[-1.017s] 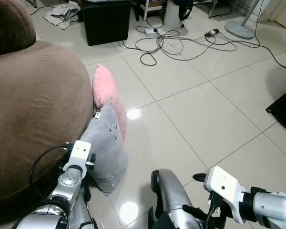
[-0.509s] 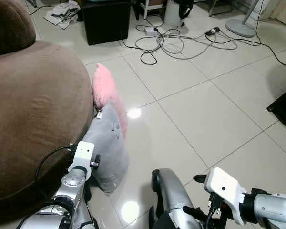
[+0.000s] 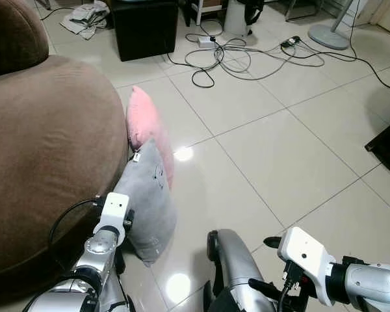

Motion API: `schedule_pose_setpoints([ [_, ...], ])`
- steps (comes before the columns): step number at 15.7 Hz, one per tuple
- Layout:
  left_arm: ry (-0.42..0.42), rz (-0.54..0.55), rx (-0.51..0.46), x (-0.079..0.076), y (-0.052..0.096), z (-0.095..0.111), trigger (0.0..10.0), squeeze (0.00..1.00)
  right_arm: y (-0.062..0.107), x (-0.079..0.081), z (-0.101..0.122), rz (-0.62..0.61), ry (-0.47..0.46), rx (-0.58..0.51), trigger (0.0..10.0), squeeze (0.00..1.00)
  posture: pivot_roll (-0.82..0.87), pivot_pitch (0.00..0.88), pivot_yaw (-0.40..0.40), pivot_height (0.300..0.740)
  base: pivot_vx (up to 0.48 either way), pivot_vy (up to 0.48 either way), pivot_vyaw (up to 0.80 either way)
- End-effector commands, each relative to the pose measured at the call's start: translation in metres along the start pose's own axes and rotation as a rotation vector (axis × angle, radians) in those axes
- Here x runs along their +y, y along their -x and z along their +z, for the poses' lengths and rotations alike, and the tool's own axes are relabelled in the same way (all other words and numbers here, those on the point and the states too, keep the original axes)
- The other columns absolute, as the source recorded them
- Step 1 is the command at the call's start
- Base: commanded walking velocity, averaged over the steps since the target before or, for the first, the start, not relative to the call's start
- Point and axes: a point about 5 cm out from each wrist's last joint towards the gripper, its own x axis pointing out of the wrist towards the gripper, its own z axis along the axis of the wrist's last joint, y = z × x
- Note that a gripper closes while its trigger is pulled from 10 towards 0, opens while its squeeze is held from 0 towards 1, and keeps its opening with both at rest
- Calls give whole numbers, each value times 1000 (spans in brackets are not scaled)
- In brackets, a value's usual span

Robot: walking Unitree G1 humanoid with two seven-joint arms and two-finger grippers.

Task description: Move the pillow to the sofa from floor

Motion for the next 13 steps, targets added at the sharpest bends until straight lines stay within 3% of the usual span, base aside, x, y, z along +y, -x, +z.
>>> schedule_pose_setpoints([
  [1, 3, -18, 12, -5, 0, -2, 0, 0, 2, 2, 3, -1, 4, -6, 10000, 0, -353, 157, -125, 553, 0, 0, 0],
  [13, 8, -21, 12, -5, 0, -2, 0, 0, 2, 2, 3, -2, 5, -5, 10000, 0, -353, 157, -125, 553, 0, 0, 0],
])
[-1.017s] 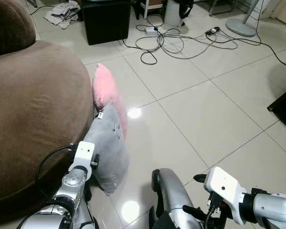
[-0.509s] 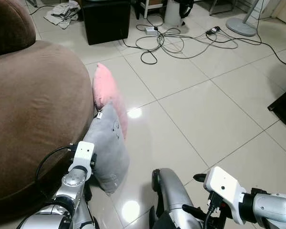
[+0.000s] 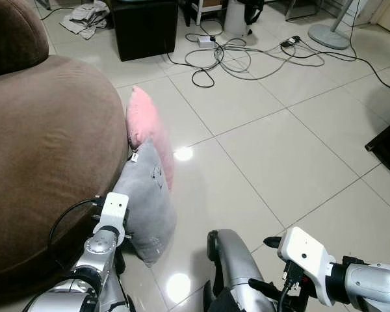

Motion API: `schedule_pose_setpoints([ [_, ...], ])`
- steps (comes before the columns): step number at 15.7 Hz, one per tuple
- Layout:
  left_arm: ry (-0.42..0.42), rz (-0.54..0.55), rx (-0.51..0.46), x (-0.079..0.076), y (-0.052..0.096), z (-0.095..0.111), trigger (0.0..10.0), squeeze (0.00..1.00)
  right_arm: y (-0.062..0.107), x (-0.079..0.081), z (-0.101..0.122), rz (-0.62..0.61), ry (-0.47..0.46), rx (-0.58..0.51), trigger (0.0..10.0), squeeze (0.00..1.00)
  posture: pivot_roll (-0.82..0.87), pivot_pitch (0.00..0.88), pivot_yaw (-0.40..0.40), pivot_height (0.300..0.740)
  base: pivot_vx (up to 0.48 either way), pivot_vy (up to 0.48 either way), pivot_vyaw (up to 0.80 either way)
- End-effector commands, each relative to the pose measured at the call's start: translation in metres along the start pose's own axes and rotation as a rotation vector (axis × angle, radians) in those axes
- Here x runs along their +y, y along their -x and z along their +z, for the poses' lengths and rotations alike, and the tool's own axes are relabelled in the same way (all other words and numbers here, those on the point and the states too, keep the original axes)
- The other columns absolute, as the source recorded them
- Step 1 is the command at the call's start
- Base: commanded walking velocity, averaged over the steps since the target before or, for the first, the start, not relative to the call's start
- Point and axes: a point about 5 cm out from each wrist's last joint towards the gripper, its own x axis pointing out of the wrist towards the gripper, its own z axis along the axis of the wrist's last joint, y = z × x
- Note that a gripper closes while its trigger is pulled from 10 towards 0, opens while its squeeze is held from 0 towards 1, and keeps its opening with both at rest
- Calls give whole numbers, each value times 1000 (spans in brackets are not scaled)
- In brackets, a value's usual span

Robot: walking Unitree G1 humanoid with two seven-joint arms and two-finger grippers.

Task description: Move the pillow to the sofa from floor

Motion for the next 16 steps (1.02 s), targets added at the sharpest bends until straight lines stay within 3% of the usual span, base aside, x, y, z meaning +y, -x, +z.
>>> schedule_pose_setpoints([
  [1, 4, -21, 12, -6, 0, -2, 0, 0, 2, 2, 3, -2, 5, -5, 10000, 0, -353, 157, -125, 553, 0, 0, 0],
  [6, 4, -21, 12, -6, 0, -2, 0, 0, 2, 2, 3, -2, 5, -5, 10000, 0, -353, 157, -125, 553, 0, 0, 0],
  [7, 34, -98, -27, -24, 0, 4, 0, 0, -13, -12, 2, -56, 14, -36, 10000, 0, -227, 5, -4, 553, 0, 0, 0],
  [8, 60, -158, -63, -39, 0, 10, 0, 0, -25, -24, 2, -99, 21, -60, 10000, 0, -217, 0, 11, 553, 0, 0, 0],
  [9, 60, -158, -63, -39, 0, 10, 0, 0, -25, -24, 2, -99, 21, -60, 10000, 0, -217, 0, 11, 553, 0, 0, 0],
  [10, 113, -242, -139, -60, 1, 24, 0, 0, -39, -40, 6, -167, 20, -104, 10000, 0, -188, 0, 36, 553, 0, 0, 0],
  [11, 125, -260, -165, -64, 1, 29, 0, 0, -40, -43, 7, -187, 12, -117, 10000, 0, -188, 0, 36, 553, 0, 0, 0],
  [15, 160, -291, -294, -72, 2, 53, 0, 0, -52, -57, 8, -261, -51, -172, 10000, 0, -87, 0, 3, 553, 0, 0, 0],
  [16, 188, -286, -381, -66, 5, 61, 0, 0, -65, -64, 11, -297, -80, -217, 10000, 0, -44, 0, -29, 553, 0, 0, 0],
])
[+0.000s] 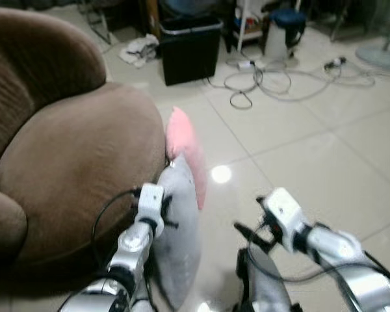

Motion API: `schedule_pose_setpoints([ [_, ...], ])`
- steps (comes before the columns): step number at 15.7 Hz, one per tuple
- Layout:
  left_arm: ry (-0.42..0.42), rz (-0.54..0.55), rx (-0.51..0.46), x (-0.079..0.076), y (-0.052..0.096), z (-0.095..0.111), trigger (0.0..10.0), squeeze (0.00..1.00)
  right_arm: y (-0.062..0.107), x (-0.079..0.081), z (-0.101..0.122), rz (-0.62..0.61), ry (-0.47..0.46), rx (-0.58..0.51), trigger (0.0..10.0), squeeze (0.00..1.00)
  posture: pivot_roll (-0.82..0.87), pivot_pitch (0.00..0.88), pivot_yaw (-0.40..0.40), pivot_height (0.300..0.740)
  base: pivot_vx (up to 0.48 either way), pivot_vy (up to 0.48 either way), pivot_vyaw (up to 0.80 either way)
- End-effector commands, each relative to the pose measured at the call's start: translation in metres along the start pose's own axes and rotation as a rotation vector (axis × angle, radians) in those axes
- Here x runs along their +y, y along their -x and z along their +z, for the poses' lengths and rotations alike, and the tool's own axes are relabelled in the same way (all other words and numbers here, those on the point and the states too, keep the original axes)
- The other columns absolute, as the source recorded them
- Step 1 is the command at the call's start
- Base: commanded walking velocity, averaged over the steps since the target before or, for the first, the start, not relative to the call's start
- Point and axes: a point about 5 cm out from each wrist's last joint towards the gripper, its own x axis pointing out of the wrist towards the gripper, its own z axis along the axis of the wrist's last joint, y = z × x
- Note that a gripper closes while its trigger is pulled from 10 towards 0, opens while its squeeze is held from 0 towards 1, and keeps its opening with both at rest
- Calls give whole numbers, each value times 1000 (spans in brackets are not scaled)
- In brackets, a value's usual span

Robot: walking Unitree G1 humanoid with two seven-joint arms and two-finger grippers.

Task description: Move the pillow to the sofa from floor

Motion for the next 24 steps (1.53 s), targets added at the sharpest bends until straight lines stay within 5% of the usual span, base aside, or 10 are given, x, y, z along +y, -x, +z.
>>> schedule_pose_setpoints([
  [1, -4, 6, -162, 8, 2, 22, 0, 0, -12, -12, 0, -132, -25, -53, 10000, 0, -18, 0, -44, 553, 0, 0, 0],
  [3, 1, 34, -240, 17, 10, 30, 0, 0, -23, -25, 1, -322, -74, -104, 10000, 0, 14, 0, -42, 553, 0, 0, 0],
  [10, -44, 26, -498, 11, 40, 83, 0, 0, -34, -19, 24, -367, -186, -286, 10000, 0, 74, 0, -37, 553, 0, 0, 0],
  [11, -51, 70, -507, 18, 45, 90, 10000, 0, -35, -21, 21, -406, -220, -283, 10000, 0, 75, 0, -15, 563, 0, 0, 0],
  [14, -13, 96, -427, 23, 46, 98, 10000, 0, -28, -30, 22, -470, -229, -293, 10000, 0, 21, 0, 13, 588, 0, 0, 0],
  [16, -94, 72, -431, 19, 42, 108, 10000, 0, -28, -31, 25, -477, -222, -298, 10000, 0, 9, 0, 24, 608, 0, 0, 0],
  [18, -84, 148, -429, 27, 42, 112, 10000, 0, -28, -28, 24, -479, -231, -306, 10000, 0, 8, 0, 17, 628, 0, 0, 0],
  [24, -112, 210, -372, 33, 53, 102, 10000, 0, -49, -27, 27, -434, -275, -281, 10000, 0, 91, 0, -24, 698, 0, 0, 0],
])
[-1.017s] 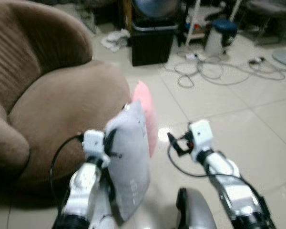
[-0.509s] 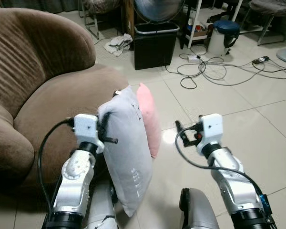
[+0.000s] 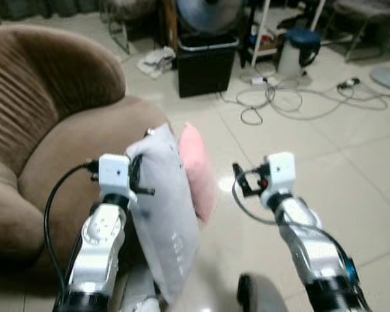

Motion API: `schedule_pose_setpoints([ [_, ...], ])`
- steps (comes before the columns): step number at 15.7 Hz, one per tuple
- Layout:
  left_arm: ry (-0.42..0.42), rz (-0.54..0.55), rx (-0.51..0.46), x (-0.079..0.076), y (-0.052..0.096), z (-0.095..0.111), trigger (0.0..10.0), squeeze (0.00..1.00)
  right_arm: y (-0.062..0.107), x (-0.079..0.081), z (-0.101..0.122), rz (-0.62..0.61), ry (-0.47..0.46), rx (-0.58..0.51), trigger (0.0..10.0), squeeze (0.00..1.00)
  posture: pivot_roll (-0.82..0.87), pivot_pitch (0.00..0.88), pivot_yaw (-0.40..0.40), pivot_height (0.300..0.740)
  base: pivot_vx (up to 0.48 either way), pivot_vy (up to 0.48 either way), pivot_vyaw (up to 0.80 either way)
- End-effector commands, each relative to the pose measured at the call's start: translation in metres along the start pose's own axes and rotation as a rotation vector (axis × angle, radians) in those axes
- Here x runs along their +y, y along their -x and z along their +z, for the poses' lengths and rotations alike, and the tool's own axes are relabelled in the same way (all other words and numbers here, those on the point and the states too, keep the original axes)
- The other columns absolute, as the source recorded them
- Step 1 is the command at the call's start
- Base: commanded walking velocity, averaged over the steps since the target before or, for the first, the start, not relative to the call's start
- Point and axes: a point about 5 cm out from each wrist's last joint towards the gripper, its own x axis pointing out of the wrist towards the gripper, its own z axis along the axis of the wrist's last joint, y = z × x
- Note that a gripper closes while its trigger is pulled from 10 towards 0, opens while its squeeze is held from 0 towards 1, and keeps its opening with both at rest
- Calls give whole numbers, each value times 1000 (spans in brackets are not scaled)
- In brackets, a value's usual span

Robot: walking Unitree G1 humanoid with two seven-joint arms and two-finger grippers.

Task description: Move the pillow to the sofa from floor

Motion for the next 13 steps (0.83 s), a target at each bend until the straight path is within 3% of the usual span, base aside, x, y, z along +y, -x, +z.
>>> schedule_pose_setpoints([
  [1, -26, 34, -68, 7, 0, 16, 10000, 0, -1, 3, 2, 9, -19, -14, 10000, 0, 96, 0, -27, 708, 0, 0, 0],
  [5, -29, 36, -56, 7, -1, 17, 10000, 0, -6, 6, 5, 31, -8, -18, 10000, 0, 99, 0, -29, 740, 0, 0, 0],
  [13, -47, -18, -66, -3, -6, 20, 10000, 0, -9, 2, 5, 22, -9, -20, 10000, 0, 100, 0, -43, 740, 0, 0, 0],
])
